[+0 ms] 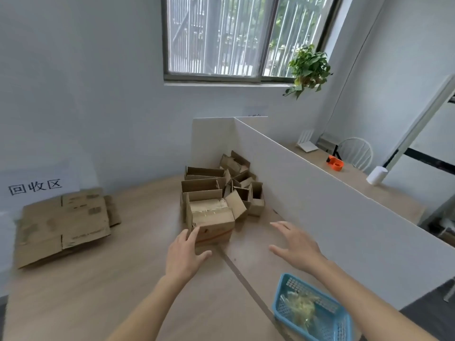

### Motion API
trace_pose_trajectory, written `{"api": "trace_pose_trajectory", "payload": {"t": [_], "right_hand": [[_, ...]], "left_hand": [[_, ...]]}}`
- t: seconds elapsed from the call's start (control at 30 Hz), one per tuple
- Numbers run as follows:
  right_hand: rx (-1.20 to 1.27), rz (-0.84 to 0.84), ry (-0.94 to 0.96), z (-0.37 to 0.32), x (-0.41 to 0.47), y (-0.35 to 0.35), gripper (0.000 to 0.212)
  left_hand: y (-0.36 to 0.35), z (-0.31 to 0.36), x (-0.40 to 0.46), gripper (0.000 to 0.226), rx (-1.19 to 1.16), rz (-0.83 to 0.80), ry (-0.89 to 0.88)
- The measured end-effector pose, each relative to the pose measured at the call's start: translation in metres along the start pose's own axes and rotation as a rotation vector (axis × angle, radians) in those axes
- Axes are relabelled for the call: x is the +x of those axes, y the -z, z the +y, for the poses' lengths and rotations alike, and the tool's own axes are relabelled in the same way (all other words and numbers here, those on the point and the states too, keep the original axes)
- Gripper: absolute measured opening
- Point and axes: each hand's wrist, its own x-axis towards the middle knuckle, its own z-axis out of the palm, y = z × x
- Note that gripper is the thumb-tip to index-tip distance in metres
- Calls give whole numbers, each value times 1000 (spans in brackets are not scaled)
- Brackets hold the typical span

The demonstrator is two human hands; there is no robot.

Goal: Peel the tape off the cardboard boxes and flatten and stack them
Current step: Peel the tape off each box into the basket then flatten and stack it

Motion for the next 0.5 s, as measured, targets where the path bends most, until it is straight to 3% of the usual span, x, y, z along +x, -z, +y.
{"api": "trace_pose_trajectory", "payload": {"t": [0.5], "right_hand": [[186,-164,140,40,182,-169,70]], "left_hand": [[-104,-39,101,85,40,-91,233]]}}
